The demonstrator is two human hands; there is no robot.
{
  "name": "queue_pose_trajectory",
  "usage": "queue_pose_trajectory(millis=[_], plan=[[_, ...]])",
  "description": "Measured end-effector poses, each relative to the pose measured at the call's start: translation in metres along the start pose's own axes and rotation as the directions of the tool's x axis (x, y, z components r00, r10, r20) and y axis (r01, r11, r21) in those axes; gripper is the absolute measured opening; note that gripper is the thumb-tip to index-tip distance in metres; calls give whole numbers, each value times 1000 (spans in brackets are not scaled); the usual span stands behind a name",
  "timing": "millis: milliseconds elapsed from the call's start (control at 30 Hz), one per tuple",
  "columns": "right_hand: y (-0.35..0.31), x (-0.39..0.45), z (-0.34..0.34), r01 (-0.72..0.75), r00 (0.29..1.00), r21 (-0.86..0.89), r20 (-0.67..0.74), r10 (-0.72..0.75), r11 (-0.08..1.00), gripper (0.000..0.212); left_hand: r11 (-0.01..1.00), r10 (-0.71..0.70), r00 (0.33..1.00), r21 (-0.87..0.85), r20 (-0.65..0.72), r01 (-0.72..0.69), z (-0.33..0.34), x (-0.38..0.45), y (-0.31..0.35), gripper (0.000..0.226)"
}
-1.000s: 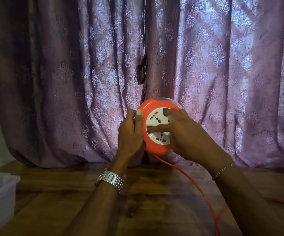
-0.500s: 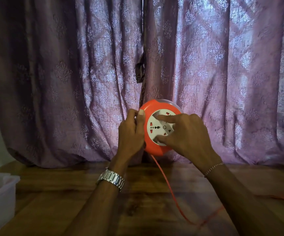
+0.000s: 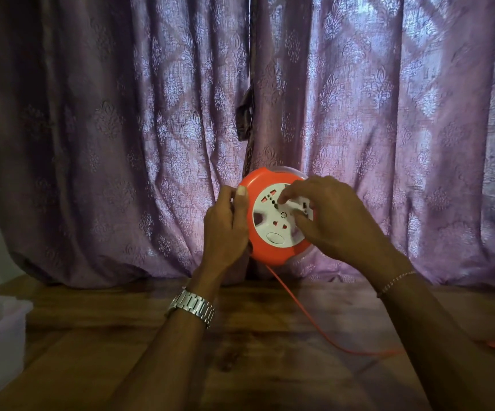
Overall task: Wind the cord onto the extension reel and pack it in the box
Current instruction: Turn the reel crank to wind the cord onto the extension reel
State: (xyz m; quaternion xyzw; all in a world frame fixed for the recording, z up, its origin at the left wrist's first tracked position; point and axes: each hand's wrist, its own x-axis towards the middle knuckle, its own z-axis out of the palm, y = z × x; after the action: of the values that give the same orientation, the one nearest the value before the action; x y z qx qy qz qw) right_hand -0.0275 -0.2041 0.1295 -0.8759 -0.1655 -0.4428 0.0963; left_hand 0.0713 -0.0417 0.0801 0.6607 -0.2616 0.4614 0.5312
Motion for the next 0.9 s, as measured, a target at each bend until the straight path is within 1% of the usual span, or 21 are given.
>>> queue_pose_trajectory(millis=[67,133,200,333,433,533,600,667,733,800,867,900], plan=[[-3,0,-2,100,983,-15,159,-96,995,47,1000,-3,1000,-1,-1,3,-1,0,0,31],[-8,0,-1,112,952,-60,294,-89,992,55,1000,-5,1000,-4,2,5,-1,1,1,31],[-11,1,0,103,940,-103,335,-63,989,59,1000,-5,1000,-4,1,5,0,1,0,31],[-13,-1,2,100,966,-85,247,-76,991,60,1000,-1,1000,-20,-7,1,-1,2,0,31],[-11,-2,8,75,984,-120,170,-54,990,60,1000,1,1000,-19,-18,-1,0,2,1,30],[-11,-6,12,-13,1000,-112,-18,11,994,57,1000,-2,999,-10,-49,2,0,3,3,31],[-12,-7,17,-81,985,-108,-162,63,991,63,1000,-3,999,-11,-54,3,0,4,3,31],[-14,-6,24,-121,964,-120,-253,88,985,68,1000,-7,999,-16,-51,6,-1,4,3,31],[-15,-6,27,-139,956,-150,-279,93,979,71,1000,-17,999,-21,-46,16,-2,3,3,31],[-14,-6,27,-138,956,-234,-285,68,962,70,999,-30,999,-31,-42,29,-3,4,3,32],[-12,-6,23,-98,959,-292,-284,12,951,64,999,-39,998,-40,-39,38,-3,5,3,35],[-11,-4,21,-64,956,-291,-293,-26,955,56,998,-42,998,-44,-41,40,-4,5,3,35]])
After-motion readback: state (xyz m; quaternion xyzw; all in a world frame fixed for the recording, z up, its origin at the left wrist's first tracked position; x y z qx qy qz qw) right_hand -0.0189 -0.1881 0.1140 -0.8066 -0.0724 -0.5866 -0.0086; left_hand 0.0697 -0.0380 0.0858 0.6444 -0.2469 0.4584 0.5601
